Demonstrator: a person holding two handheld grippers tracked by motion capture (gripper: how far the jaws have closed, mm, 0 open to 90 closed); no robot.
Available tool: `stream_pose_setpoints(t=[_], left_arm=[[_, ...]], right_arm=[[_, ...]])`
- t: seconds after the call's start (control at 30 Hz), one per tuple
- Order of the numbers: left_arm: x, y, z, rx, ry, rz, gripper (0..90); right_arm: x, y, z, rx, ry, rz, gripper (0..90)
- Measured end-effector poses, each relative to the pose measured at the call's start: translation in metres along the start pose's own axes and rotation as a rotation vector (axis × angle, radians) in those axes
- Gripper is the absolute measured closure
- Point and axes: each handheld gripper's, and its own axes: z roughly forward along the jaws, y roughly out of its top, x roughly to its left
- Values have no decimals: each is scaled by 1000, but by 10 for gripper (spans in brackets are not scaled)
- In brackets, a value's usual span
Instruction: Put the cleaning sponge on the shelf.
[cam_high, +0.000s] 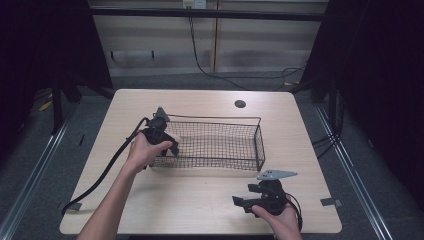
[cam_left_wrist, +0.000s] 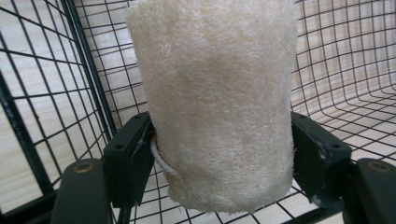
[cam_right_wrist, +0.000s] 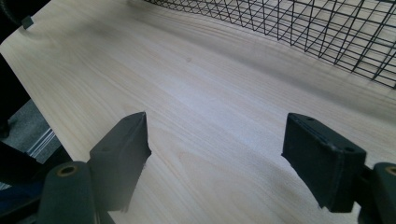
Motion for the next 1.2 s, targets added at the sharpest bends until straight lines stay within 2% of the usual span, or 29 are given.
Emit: stream_pose_setpoints(t=[0.57,1.07,1.2], left_arm=[[0,1,1,16,-21,-1,293],[1,1,-1,31,-55,9,244],[1,1,-2,23,-51,16,211]], right_arm=[[0,0,0,-2,2,-1,223],[0,0,0,-2,2,-2,223],[0,0,0,-1,0,2,224]])
